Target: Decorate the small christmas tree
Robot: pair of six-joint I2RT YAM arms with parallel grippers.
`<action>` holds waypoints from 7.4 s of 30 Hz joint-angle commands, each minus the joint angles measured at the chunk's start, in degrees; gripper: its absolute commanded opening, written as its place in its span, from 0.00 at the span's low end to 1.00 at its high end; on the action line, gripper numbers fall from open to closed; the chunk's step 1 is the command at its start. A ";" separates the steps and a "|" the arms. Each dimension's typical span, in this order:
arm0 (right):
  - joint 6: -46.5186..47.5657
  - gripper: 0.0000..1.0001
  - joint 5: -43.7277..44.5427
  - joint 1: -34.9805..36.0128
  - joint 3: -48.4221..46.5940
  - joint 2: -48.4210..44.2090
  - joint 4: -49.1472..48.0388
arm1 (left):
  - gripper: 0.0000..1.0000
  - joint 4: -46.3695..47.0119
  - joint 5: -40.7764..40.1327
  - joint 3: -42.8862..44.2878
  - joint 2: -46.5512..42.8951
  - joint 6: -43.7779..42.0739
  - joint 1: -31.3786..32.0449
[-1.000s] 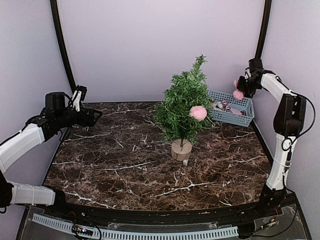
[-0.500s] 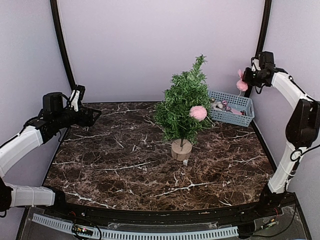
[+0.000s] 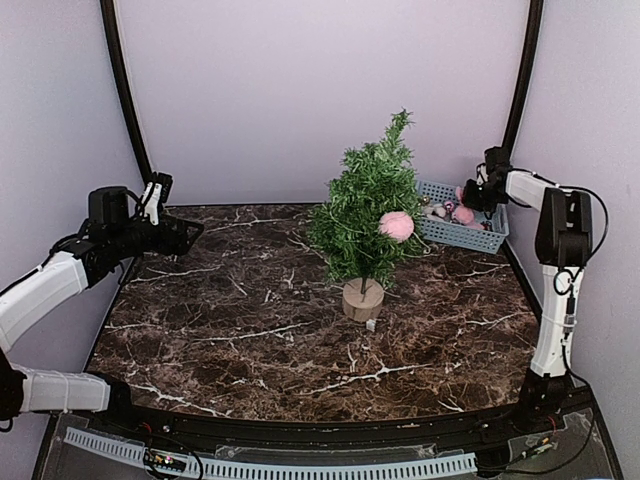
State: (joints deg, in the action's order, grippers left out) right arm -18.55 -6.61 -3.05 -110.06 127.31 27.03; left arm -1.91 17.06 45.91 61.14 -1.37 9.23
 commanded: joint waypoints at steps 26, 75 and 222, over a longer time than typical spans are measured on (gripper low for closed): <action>3.53 0.53 -2.72 0.15 -5.73 7.28 6.35 | 0.90 0.25 0.95 0.10 0.46 -0.51 0.35; 5.36 0.00 -7.76 0.39 -4.36 -2.57 -3.31 | 0.90 0.44 -1.40 -0.70 -0.71 -0.80 1.62; -8.60 0.00 25.54 68.20 59.97 -68.51 -49.84 | 0.95 1.37 0.17 22.70 6.55 22.35 42.01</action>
State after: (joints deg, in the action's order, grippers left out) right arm -28.14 11.31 64.64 -48.21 57.39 -15.46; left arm -5.43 13.34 68.84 66.54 19.55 52.25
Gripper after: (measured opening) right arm 0.011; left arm 0.951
